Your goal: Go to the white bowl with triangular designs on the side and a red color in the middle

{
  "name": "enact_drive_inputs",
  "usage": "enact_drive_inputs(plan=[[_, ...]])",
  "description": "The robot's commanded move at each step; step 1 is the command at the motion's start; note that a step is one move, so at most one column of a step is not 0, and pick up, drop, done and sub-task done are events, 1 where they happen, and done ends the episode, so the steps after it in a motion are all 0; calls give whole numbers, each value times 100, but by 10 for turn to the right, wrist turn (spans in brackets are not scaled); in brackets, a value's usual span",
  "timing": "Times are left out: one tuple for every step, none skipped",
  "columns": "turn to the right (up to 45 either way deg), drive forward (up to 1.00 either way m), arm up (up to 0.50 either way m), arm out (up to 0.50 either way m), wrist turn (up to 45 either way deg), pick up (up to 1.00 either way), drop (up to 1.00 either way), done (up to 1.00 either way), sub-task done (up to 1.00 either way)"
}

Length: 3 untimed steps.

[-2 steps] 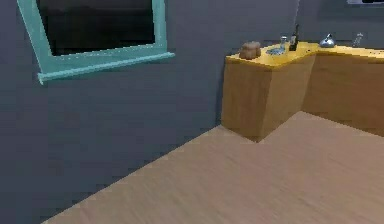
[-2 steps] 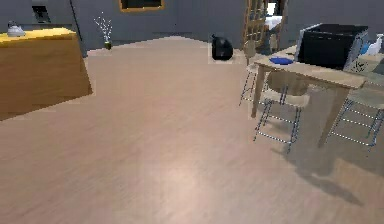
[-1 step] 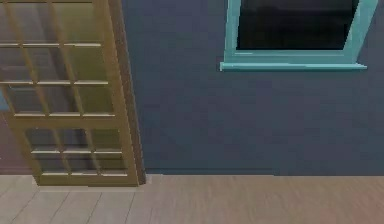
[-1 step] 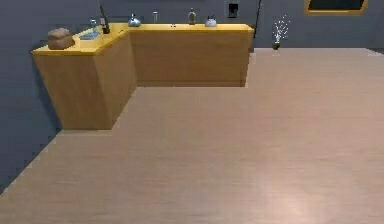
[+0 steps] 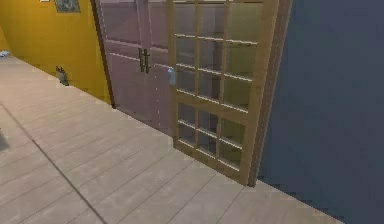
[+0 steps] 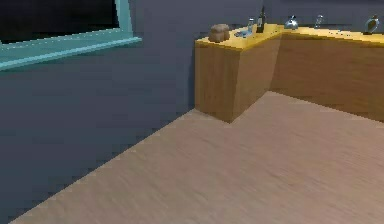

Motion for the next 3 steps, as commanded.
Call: enact_drive_inputs(plan=[[0,25,0,0,0,0,0,0,0],[-450,0,0,0,0,0,0,0,0],[-60,0,0,0,0,0,0,0,0]])
